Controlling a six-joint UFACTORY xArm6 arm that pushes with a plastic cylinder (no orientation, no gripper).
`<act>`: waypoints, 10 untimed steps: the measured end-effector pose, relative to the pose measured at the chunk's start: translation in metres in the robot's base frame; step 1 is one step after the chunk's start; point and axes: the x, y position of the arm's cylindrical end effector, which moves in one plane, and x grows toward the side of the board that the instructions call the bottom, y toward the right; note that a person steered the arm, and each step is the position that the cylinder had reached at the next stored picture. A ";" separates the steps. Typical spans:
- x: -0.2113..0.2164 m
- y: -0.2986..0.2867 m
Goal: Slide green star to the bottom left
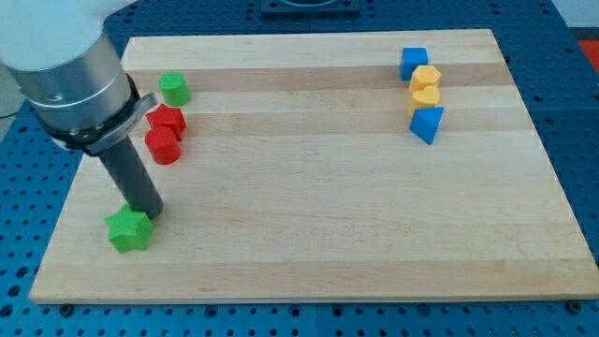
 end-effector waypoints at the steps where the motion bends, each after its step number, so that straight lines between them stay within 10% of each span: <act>1: 0.010 -0.003; 10: 0.050 -0.018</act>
